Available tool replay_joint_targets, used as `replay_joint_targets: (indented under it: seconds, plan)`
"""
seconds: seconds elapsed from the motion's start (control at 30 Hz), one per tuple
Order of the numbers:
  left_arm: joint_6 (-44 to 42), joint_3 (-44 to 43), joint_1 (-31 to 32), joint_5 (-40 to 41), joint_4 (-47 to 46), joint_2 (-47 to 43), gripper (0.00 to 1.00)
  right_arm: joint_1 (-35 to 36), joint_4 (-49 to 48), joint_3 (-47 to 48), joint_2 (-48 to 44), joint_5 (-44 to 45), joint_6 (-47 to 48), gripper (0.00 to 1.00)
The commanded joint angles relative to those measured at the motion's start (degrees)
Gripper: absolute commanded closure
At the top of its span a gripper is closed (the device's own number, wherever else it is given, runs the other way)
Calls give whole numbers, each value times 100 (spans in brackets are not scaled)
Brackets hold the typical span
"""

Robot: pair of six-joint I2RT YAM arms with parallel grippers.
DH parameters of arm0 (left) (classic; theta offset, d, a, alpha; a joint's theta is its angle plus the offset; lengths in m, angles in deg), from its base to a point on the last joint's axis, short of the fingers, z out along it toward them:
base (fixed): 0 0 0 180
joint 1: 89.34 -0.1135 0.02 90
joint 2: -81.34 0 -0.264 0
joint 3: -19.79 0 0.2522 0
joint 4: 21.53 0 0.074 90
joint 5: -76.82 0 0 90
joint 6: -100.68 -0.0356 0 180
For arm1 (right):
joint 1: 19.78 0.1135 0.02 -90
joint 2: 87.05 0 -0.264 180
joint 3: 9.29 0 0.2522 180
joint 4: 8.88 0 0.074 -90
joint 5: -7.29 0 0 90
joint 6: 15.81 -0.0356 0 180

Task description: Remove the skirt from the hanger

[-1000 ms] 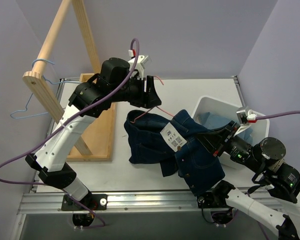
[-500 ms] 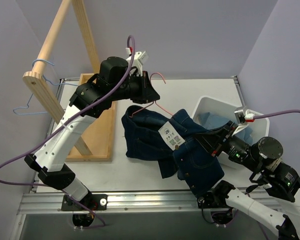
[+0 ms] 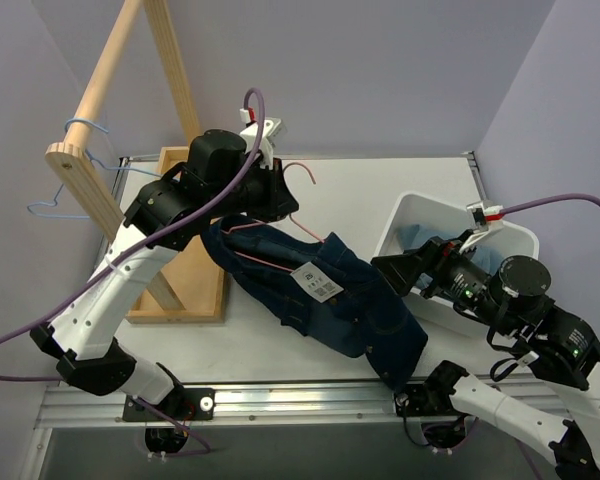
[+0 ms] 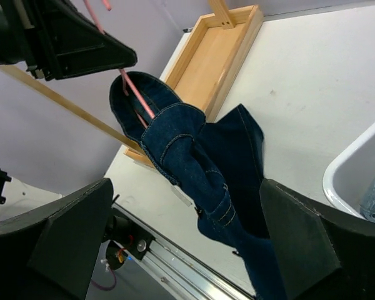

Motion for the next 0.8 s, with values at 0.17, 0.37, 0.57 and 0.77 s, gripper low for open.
replay_joint_targets:
  seconds: [0.17, 0.37, 0.57, 0.77]
  plan:
    - [-155, 123, 7, 271, -254, -463, 98, -29, -248, 218, 571, 221, -241, 0]
    - [-147, 159, 24, 244, -262, -472, 98, -20, -476, 534, 1398, -245, -161, 8]
    - [-147, 238, 42, 218, -289, -446, 98, 68, -872, 605, 1732, -491, -135, 33]
    - [-147, 141, 51, 200, -289, -358, 98, 287, -899, 640, 2066, -615, -109, 46]
